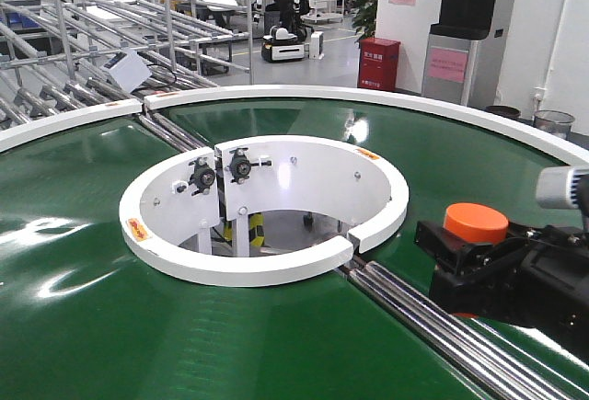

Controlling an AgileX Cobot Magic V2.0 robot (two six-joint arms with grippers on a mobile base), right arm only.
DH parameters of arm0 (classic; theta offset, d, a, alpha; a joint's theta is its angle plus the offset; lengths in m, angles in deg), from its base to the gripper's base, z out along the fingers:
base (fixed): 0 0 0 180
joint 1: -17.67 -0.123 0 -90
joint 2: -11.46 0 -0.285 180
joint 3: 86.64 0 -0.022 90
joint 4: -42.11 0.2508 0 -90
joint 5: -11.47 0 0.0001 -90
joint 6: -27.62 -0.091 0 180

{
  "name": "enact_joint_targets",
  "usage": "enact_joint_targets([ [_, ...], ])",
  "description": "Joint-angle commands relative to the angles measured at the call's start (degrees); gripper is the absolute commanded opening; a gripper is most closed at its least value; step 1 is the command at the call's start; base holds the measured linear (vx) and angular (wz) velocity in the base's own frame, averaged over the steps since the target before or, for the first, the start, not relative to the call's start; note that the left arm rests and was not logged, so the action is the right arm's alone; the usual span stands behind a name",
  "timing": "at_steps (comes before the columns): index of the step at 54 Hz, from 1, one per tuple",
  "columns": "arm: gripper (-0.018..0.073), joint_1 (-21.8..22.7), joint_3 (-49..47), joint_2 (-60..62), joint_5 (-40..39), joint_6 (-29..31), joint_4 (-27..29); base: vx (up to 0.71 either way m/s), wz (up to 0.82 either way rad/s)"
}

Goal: Grab orange capacitor from left shelf to right conveyor

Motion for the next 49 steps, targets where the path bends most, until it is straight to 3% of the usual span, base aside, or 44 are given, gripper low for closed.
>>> enact_joint_targets([
  [1,-0.001,0.1,0.3,0.0,-7.2,-11.0,-7.8,0.0,0.0],
  [8,-0.001,0.1,5.2,-2.3,-12.8,-16.2,-10.4,0.0,0.0],
  [20,-0.001,0.0,8.7,-6.6,-13.4,-18.9,-12.9,0.0,0.0],
  [37,-0.001,0.0,8.7,-14.8,-28.2,-33.0,-41.9,0.0,0.0],
  [49,-0.001,0.1,8.7,-24.2,-35.9,-33.4,-43.7,0.0,0.0],
])
